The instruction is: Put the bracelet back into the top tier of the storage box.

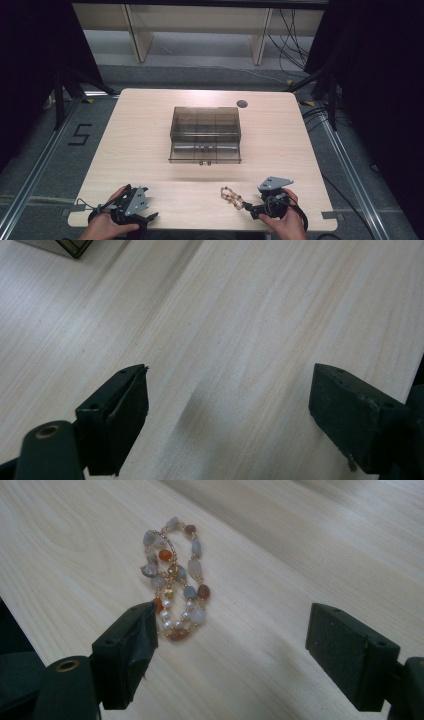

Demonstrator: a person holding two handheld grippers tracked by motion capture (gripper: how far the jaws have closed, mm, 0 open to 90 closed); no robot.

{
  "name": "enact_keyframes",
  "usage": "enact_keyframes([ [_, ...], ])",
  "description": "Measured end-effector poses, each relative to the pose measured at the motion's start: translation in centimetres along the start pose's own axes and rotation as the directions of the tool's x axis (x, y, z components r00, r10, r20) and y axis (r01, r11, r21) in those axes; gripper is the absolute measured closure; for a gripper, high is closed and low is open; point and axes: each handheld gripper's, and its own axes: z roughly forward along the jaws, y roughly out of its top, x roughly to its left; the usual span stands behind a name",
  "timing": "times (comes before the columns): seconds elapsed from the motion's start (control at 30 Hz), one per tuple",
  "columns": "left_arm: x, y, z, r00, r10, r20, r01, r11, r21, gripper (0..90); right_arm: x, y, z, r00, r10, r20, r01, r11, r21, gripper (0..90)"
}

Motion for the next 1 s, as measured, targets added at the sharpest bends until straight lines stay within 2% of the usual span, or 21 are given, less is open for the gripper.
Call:
enact_keyframes([
  [0.03, 0.0, 0.0, 0.0, 1.0, -0.002, 0.001, 0.002, 1.0, 0.001, 16.1, 0.0, 0.1, -0.2, 1.0, 0.004, -0.006, -0.004, 1.0, 0.022, 22.0],
  [0.07, 0.0, 0.0, 0.0, 1.0, 0.0, 0.0, 0.0, 1.0, 0.001, 16.1, -0.1, 0.1, 0.1, 0.9996, -0.027, -0.003, 0.027, 1.0, 0.004, 22.1],
  [0.1, 0.0, 0.0, 0.0, 1.0, 0.0, 0.0, 0.0, 1.0, 0.0, 16.1, 0.1, 0.2, 0.1, 0.9999, -0.015, -0.005, 0.015, 1.0, 0.011, 22.1],
  [0.23, 0.0, 0.0, 0.0, 1.0, 0.0, 0.001, 0.0, 1.0, 0.001, 16.1, 0.3, 0.4, 0.4, 0.9997, -0.022, -0.005, 0.022, 1.0, 0.0, 22.4],
  [0.27, 0.0, 0.0, 0.0, 1.0, -0.001, 0.001, 0.001, 1.0, 0.001, 16.1, 0.3, 0.5, 0.4, 0.999, -0.043, -0.011, 0.043, 0.999, -0.006, 22.5],
  [0.3, 0.0, 0.0, 0.0, 1.0, -0.001, 0.001, 0.001, 1.0, 0.001, 16.1, 0.4, 0.6, 0.3, 0.9992, -0.035, -0.018, 0.035, 0.999, 0.021, 22.5],
  [0.37, -0.2, 0.0, 0.2, 0.9995, -0.032, -0.008, 0.031, 0.9992, -0.024, 16.1, 0.5, 0.7, 0.7, 0.998, -0.06, -0.02, 0.059, 0.998, -0.012, 22.8],
  [0.4, -0.2, 0.0, 0.2, 0.9994, -0.033, -0.007, 0.033, 0.9992, -0.025, 16.1, 0.8, 0.9, 0.6, 0.9989, -0.043, -0.02, 0.043, 0.999, 0.014, 23.1],
  [0.5, -0.1, 0.0, 0.2, 0.9995, -0.033, -0.005, 0.033, 0.9992, -0.022, 16.1, 0.9, 1.3, 0.4, 0.9985, -0.048, -0.026, 0.049, 0.998, 0.034, 23.8],
  [0.53, -0.1, 0.0, 0.2, 0.9995, -0.032, -0.006, 0.032, 0.9993, -0.02, 16.1, 0.9, 1.4, 0.4, 0.9979, -0.059, -0.026, 0.06, 0.998, 0.032, 23.9],
  [0.57, -0.1, 0.0, 0.2, 0.9997, -0.023, -0.009, 0.023, 0.9997, -0.013, 16.1, 0.8, 1.7, 0.7, 0.994, -0.103, -0.037, 0.103, 0.995, 0.007, 24.1],
  [0.6, 0.1, 0.0, 0.1, 0.9995, -0.025, 0.018, 0.025, 0.9997, 0.004, 16.1, 0.8, 1.7, 0.7, 0.994, -0.103, -0.037, 0.103, 0.995, 0.007, 24.1],
  [0.63, 0.0, 0.0, 0.1, 0.9999, -0.015, 0.001, 0.015, 0.9999, 0.004, 16.1, 0.9, 1.8, 0.7, 0.9947, -0.092, -0.044, 0.093, 0.996, 0.013, 24.2],
  [0.7, -0.1, 0.0, 0.2, 0.9994, -0.022, -0.027, 0.022, 0.9998, -0.004, 16.1, 1.0, 2.0, 0.8, 0.9921, -0.113, -0.055, 0.115, 0.993, 0.032, 24.5],
  [0.73, -0.1, 0.0, 0.2, 0.9993, -0.032, -0.019, 0.032, 0.9994, -0.013, 16.1, 1.1, 2.1, 0.9, 0.9927, -0.11, -0.049, 0.112, 0.993, 0.028, 24.7],
  [0.8, 0.0, 0.0, 0.0, 0.9999, -0.004, -0.016, 0.004, 0.9999, 0.014, 16.1, 1.3, 2.3, 1.0, 0.9919, -0.119, -0.045, 0.121, 0.992, 0.04, 25.3],
  [0.83, 0.1, 0.0, 0.1, 1.0, -0.005, 0.006, 0.005, 0.9999, 0.01, 16.1, 1.5, 2.5, 1.0, 0.9929, -0.113, -0.037, 0.115, 0.991, 0.061, 27.1],
  [0.9, 0.1, -0.1, 0.1, 1.0, -0.007, -0.002, 0.007, 1.0, 0.002, 16.1, 1.6, 2.7, 1.1, 0.9914, -0.125, -0.039, 0.128, 0.989, 0.073, 28.3],
  [0.93, 0.0, -0.1, 0.2, 0.9995, -0.032, -0.007, 0.031, 0.9995, -0.01, 16.1, 1.7, 3.0, 1.0, 0.9897, -0.136, -0.046, 0.14, 0.986, 0.096, 28.8],
  [0.97, 0.0, -0.1, 0.3, 0.9989, -0.036, -0.028, 0.036, 0.9993, -0.013, 16.1, 1.9, 3.3, 1.3, 0.9888, -0.142, -0.046, 0.146, 0.983, 0.108, 30.3],
  [1.0, 0.0, -0.1, 0.3, 0.9991, -0.035, -0.021, 0.035, 0.9993, -0.012, 16.1, 1.9, 3.3, 1.3, 0.9888, -0.142, -0.046, 0.146, 0.983, 0.108, 30.3],
])
